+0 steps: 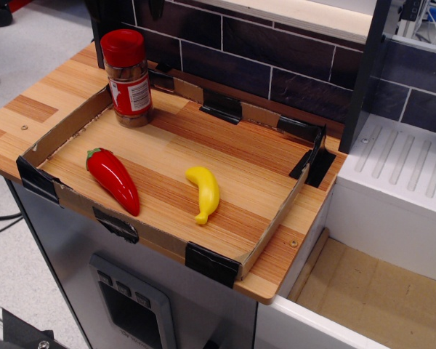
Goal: Upright basil bottle
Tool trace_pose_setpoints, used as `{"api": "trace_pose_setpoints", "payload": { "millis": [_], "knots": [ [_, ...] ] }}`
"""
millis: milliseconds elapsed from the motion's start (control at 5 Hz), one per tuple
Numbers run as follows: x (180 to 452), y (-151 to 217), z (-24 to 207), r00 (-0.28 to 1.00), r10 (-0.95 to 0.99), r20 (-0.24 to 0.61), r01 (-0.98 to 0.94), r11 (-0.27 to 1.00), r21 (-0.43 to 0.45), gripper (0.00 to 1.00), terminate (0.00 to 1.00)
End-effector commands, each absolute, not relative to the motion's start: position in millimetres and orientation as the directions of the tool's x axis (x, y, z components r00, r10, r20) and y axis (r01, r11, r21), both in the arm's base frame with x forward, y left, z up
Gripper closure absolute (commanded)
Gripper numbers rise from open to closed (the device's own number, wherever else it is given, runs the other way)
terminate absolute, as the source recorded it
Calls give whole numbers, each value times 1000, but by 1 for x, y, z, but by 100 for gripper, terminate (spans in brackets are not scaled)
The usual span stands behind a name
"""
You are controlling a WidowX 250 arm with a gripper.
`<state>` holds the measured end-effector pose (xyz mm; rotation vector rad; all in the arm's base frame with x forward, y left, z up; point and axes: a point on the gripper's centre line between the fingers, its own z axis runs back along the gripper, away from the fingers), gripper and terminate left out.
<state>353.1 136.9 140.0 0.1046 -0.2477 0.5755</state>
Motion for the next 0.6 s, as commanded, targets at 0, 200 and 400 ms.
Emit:
{"api": "trace_pose_setpoints", "payload": {
  "millis": [0, 200, 400],
  "knots": [
    [351, 140, 194, 794, 514, 325, -534, 845, -32, 0, 0],
    [351, 140, 194, 794, 514, 325, -534, 845, -32, 0, 0],
    [351, 140, 194, 794, 514, 325, -534, 845, -32, 0, 100]
  ]
}}
